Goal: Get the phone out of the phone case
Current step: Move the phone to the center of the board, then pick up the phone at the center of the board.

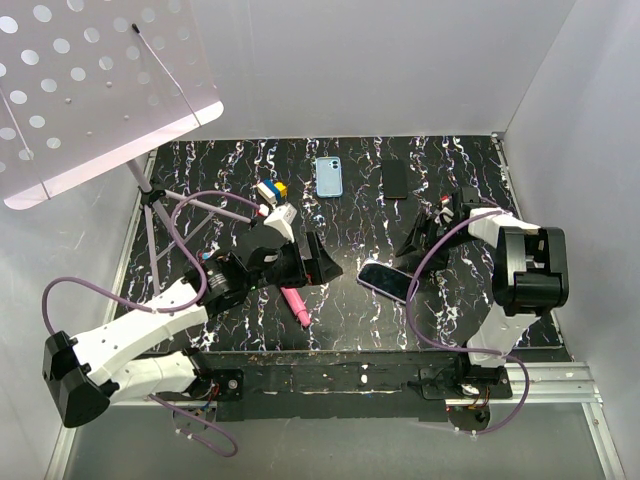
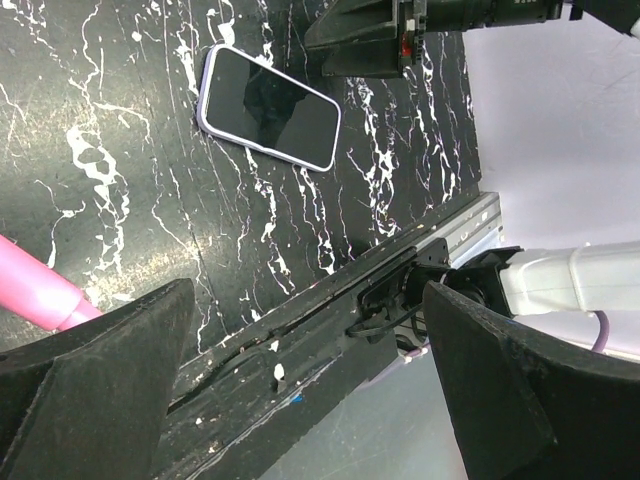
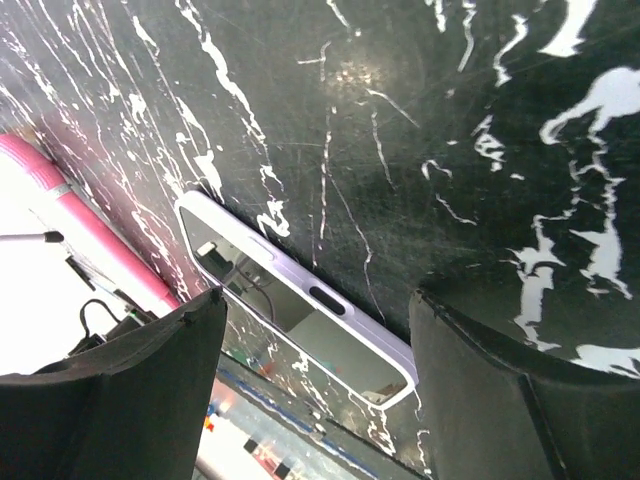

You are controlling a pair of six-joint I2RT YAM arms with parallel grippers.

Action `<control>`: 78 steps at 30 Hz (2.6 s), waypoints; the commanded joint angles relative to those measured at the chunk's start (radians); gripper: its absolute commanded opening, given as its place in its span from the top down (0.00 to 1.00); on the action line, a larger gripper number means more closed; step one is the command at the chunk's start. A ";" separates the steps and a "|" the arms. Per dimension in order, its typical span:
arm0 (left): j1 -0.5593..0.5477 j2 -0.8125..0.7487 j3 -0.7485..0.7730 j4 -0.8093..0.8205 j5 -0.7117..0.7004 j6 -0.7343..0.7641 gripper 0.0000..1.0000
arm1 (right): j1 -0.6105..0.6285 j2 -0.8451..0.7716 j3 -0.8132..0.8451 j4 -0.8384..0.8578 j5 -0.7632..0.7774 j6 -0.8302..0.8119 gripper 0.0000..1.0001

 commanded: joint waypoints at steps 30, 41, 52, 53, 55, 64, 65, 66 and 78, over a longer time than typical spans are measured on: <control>0.006 -0.051 0.023 -0.048 -0.076 -0.013 0.02 | 0.608 -0.058 0.027 -0.118 0.579 0.315 0.11; 0.007 -0.062 0.029 -0.076 -0.109 0.006 0.02 | 0.672 -0.023 0.094 -0.166 0.641 0.407 0.07; 0.007 -0.057 0.015 -0.066 -0.103 -0.003 0.02 | 0.726 -0.069 0.103 -0.176 0.683 0.463 0.07; 0.006 -0.056 0.014 -0.063 -0.100 -0.005 0.02 | 0.727 -0.070 0.107 -0.181 0.684 0.467 0.07; 0.007 -0.051 0.014 -0.063 -0.094 -0.005 0.02 | 0.738 -0.076 0.110 -0.181 0.696 0.473 0.07; 0.007 -0.054 0.020 -0.065 -0.102 0.001 0.02 | 0.778 -0.113 0.108 -0.175 0.749 0.455 0.07; 0.007 -0.057 0.015 -0.065 -0.102 -0.002 0.02 | 0.779 -0.116 0.104 -0.166 0.739 0.449 0.07; 0.007 -0.059 0.011 -0.059 -0.105 -0.005 0.02 | 0.779 -0.112 0.102 -0.164 0.738 0.449 0.07; 0.007 -0.071 0.008 -0.066 -0.106 -0.002 0.02 | 0.799 0.019 0.139 -0.190 0.785 0.418 0.07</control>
